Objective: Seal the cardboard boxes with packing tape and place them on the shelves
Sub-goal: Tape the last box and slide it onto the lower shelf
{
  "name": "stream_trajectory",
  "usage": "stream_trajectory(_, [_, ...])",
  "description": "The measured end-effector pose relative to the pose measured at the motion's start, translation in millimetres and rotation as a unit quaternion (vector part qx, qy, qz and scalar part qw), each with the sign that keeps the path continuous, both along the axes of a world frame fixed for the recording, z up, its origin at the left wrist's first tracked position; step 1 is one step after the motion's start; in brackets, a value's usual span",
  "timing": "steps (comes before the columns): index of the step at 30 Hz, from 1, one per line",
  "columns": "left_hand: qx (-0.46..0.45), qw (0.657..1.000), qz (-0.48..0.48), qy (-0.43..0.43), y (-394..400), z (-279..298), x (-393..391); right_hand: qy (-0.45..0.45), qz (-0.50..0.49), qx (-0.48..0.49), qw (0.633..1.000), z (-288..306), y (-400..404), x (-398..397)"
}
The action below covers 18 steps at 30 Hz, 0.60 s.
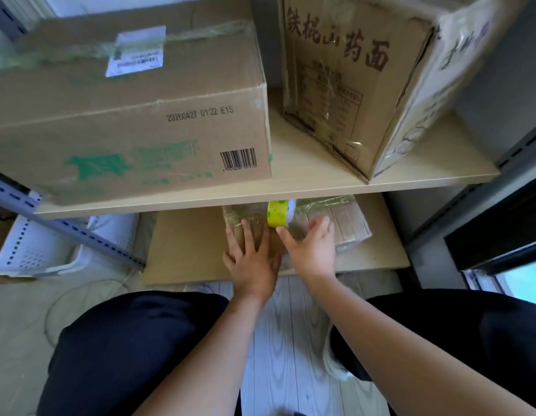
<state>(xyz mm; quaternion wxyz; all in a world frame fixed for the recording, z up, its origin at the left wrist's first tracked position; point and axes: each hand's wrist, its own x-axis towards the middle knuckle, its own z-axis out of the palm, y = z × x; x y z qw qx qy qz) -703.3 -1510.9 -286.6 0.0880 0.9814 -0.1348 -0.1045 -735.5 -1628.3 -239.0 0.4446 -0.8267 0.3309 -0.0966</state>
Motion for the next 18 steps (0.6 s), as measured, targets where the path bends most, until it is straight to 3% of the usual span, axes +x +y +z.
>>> stream_trajectory(6, [0.046,0.999,-0.017,0.007,-2,6,-7,0.029,0.109,-0.126,0.986,-1,8,26])
stream_trajectory(10, [0.046,0.998,-0.01,0.032,-3,11,5,0.068,0.167,-0.008,0.984,6,-3,22])
stream_trajectory(15, [0.057,0.997,-0.01,0.057,-4,21,19,0.154,0.207,-0.043,0.965,21,-24,-28])
stream_trajectory(18, [0.064,0.996,-0.017,0.067,-5,20,23,0.218,0.159,-0.014,0.963,11,-17,-63])
